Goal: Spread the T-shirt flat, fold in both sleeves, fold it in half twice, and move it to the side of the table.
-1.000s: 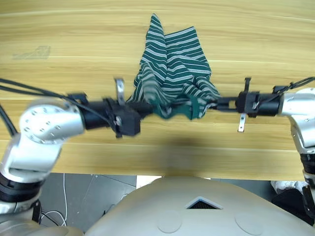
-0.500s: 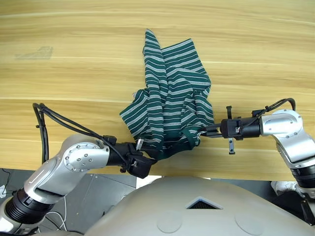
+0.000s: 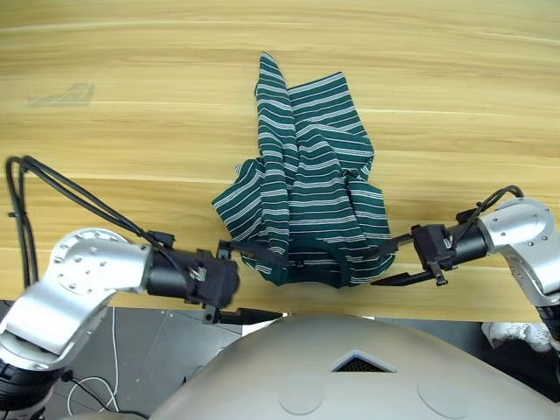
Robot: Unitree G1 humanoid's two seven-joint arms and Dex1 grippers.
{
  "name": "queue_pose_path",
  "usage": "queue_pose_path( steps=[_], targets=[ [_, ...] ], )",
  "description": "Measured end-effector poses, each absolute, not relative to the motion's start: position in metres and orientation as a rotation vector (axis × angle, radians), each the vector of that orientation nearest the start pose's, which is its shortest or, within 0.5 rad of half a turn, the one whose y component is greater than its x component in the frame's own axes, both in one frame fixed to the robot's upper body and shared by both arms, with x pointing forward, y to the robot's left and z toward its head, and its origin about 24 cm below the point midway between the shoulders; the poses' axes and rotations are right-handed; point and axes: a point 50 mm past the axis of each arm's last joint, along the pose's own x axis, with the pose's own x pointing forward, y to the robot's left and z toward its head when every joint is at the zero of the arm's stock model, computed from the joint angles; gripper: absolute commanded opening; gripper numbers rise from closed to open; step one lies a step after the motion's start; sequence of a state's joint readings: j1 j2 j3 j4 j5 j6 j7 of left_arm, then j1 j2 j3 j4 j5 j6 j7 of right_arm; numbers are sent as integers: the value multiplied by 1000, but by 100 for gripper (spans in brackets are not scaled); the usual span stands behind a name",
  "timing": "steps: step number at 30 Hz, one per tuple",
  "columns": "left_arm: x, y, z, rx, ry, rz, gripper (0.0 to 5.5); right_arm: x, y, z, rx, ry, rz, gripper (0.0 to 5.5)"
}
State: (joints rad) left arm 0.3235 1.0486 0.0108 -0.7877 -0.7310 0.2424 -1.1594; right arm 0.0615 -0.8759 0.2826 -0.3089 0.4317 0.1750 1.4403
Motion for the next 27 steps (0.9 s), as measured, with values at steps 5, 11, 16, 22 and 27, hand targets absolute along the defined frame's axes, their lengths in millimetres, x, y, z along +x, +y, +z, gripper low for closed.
queue_pose_path(
  steps=[5, 11, 16, 22, 27],
  targets=[
    [200, 188, 174, 428, -48, -1180, 414, 217, -173, 94, -277, 192, 1510, 366],
    [241, 199, 121, 865, -6, -927, 414, 275, -163, 88, -413, 46, 1099, 456],
    [253, 194, 79, 1089, -3, -968, 414, 324, -136, 66, -776, 17, 947, 456],
    [249, 201, 50, 1122, 51, -1008, 414, 349, -115, 40, -1012, 55, 903, 456],
    [247, 206, 37, 1095, 47, -980, 414, 357, -101, 35, -1160, 59, 890, 456]
  ],
)
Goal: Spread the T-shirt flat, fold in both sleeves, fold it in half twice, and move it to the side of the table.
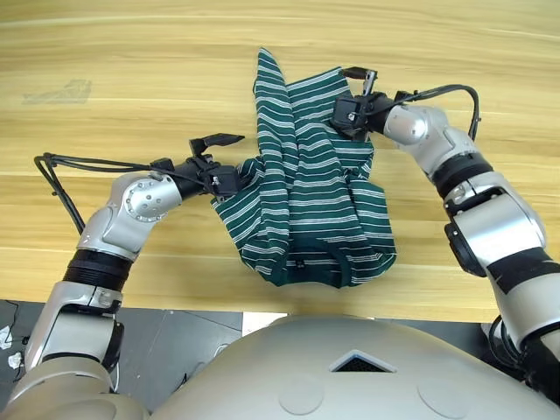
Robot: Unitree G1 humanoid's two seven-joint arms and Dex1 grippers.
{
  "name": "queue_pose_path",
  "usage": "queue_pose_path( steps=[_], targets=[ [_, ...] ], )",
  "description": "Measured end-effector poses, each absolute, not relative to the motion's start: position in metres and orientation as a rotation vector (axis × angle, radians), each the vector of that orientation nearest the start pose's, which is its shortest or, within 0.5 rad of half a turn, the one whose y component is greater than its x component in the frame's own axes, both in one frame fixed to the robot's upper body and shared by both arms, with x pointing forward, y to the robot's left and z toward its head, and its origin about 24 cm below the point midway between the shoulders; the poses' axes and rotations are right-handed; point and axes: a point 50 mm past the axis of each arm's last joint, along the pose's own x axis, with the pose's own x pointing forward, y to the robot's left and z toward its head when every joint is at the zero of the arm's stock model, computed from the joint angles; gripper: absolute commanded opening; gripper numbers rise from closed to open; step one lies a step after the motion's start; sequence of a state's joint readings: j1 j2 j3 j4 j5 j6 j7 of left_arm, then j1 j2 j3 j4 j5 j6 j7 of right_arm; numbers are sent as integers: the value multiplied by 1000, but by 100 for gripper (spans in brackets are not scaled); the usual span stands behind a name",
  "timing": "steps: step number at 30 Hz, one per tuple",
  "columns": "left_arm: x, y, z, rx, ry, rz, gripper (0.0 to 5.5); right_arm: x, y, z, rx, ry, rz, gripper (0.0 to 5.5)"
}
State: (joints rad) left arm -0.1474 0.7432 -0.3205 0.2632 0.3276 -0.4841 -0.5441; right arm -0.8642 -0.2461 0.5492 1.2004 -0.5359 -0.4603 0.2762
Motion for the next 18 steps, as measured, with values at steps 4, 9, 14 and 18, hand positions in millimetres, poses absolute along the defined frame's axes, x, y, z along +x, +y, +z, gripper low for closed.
queue_pose_path(
  steps=[4, 9, 14, 18],
  targets=[
    [244, 212, 33, 1080, 42, -945, 414, 360, -112, 34, -1215, 91, 851, 456],
    [234, 223, 31, 1049, 53, -884, 414, 368, -160, 38, -1281, 200, 698, 456],
    [223, 236, 32, 1050, 76, -847, 414, 368, -202, 44, -1307, 296, 575, 456],
    [221, 237, 32, 1052, 82, -843, 414, 367, -207, 43, -1277, 304, 556, 456]
  ],
)
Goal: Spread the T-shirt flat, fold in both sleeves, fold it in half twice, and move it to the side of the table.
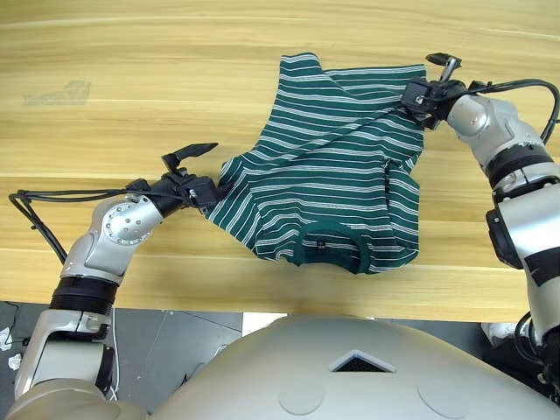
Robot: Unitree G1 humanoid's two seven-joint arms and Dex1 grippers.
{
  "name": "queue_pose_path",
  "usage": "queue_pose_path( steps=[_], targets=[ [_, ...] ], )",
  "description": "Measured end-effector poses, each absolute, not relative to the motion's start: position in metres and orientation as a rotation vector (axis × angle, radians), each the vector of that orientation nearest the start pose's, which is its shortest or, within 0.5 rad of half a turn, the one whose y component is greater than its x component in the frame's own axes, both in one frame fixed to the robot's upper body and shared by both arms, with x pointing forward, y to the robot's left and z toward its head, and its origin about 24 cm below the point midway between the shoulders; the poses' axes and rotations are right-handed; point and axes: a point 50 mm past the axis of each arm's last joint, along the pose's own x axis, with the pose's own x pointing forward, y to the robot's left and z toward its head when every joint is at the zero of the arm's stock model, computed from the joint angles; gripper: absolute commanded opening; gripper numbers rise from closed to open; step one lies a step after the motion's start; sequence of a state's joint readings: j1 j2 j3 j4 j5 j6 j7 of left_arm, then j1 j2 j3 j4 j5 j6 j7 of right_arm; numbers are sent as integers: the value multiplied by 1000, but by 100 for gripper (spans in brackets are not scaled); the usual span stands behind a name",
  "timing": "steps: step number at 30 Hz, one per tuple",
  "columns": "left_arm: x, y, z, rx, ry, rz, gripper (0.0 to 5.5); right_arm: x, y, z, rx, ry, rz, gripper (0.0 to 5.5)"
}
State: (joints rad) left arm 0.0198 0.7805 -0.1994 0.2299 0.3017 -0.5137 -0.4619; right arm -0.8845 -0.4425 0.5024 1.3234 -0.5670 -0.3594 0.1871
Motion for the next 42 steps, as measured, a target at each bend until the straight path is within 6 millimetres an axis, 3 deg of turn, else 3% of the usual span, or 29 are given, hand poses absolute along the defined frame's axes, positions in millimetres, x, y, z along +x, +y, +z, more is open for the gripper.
queue_pose_path(
  steps=[5, 9, 11, 14, 18, 22, 25, 28, 30, 32, 36, 38, 42],
  targets=[
    [222, 236, 32, 1047, 84, -841, 414, 365, -206, 41, -1227, 289, 551, 456],
    [225, 228, 30, 1028, 69, -846, 414, 361, -174, 37, -965, 167, 605, 456],
    [226, 223, 31, 1021, 60, -860, 414, 363, -160, 46, -898, 68, 610, 456],
    [226, 220, 35, 1012, 60, -879, 414, 366, -160, 55, -861, 11, 577, 456],
    [237, 224, 66, 923, -5, -816, 414, 370, -183, 71, -833, -28, 491, 456],
    [240, 220, 99, 721, -90, -810, 414, 364, -213, 91, -749, -91, 482, 456],
    [240, 220, 122, 576, -157, -802, 414, 345, -235, 90, -598, -52, 597, 456],
    [240, 224, 144, 426, -201, -793, 414, 308, -267, 88, -319, 20, 730, 456],
    [251, 223, 154, 447, -219, -748, 414, 283, -290, 93, -171, 60, 762, 456],
    [269, 217, 145, 526, -195, -696, 414, 260, -297, 88, -61, 138, 781, 456],
    [276, 196, 109, 598, -120, -751, 414, 215, -287, 41, 82, 444, 829, 456],
    [281, 190, 96, 632, -94, -769, 414, 205, -278, 39, 106, 506, 886, 456],
    [297, 172, 80, 686, -71, -814, 414, 204, -266, 34, 138, 563, 935, 456]
  ],
)
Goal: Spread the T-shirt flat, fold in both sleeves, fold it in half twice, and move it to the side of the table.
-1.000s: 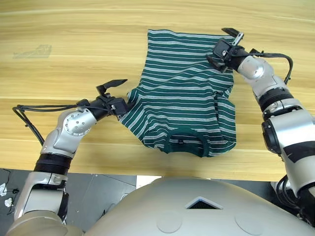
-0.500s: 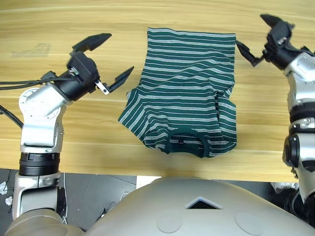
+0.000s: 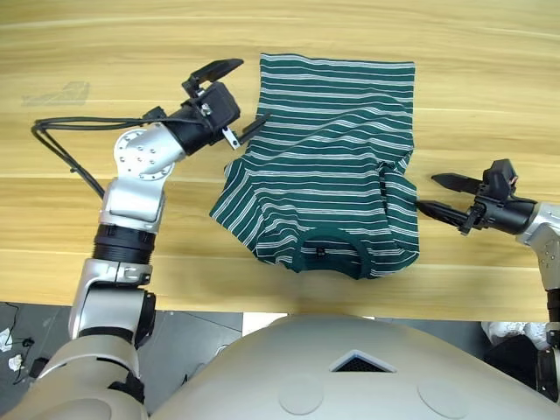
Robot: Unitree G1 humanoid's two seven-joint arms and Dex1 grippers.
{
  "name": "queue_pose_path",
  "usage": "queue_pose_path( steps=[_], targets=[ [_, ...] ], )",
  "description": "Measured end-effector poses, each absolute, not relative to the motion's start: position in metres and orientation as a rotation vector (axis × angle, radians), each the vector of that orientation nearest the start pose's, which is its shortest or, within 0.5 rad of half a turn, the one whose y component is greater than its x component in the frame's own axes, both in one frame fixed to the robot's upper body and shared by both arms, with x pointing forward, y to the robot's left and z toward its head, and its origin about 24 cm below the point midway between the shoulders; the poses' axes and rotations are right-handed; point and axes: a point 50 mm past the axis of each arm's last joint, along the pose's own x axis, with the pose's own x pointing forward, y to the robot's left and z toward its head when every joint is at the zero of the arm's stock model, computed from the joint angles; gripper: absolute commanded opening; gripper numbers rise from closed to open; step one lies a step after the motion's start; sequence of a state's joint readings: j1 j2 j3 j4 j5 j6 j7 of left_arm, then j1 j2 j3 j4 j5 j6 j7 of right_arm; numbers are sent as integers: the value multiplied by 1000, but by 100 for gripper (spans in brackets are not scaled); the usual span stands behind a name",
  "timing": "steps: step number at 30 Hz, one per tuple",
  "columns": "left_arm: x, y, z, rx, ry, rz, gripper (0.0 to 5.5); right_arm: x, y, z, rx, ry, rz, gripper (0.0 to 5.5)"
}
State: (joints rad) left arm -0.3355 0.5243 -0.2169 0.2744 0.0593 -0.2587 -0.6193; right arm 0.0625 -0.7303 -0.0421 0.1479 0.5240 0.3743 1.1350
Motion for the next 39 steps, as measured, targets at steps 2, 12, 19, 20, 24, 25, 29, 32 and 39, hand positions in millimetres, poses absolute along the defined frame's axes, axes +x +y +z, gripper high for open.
queue_pose_path(
  steps=[2, 12, 19, 20, 24, 25, 29, 32, 39],
  targets=[
    [303, 161, 71, 710, -60, -849, 414, 206, -260, 29, 120, 582, 946, 456],
    [298, 150, 27, 742, 35, -902, 414, 217, -253, 21, 42, 598, 936, 301],
    [297, 154, 17, 772, 42, -886, 414, 216, -252, 19, 19, 603, 955, 184],
    [298, 156, 16, 772, 43, -878, 414, 216, -253, 19, 19, 604, 954, 162],
    [300, 159, 15, 777, 43, -863, 414, 217, -254, 18, 22, 610, 950, 92],
    [300, 159, 14, 777, 41, -861, 414, 218, -255, 18, 22, 612, 948, 78],
    [299, 163, 14, 778, 36, -854, 414, 223, -258, 20, 2, 604, 948, 5],
    [300, 169, 14, 782, 45, -835, 414, 229, -265, 28, -15, 580, 925, 5],
    [295, 180, 14, 795, 46, -818, 414, 210, -282, 35, -26, 649, 1078, 5]
  ],
)
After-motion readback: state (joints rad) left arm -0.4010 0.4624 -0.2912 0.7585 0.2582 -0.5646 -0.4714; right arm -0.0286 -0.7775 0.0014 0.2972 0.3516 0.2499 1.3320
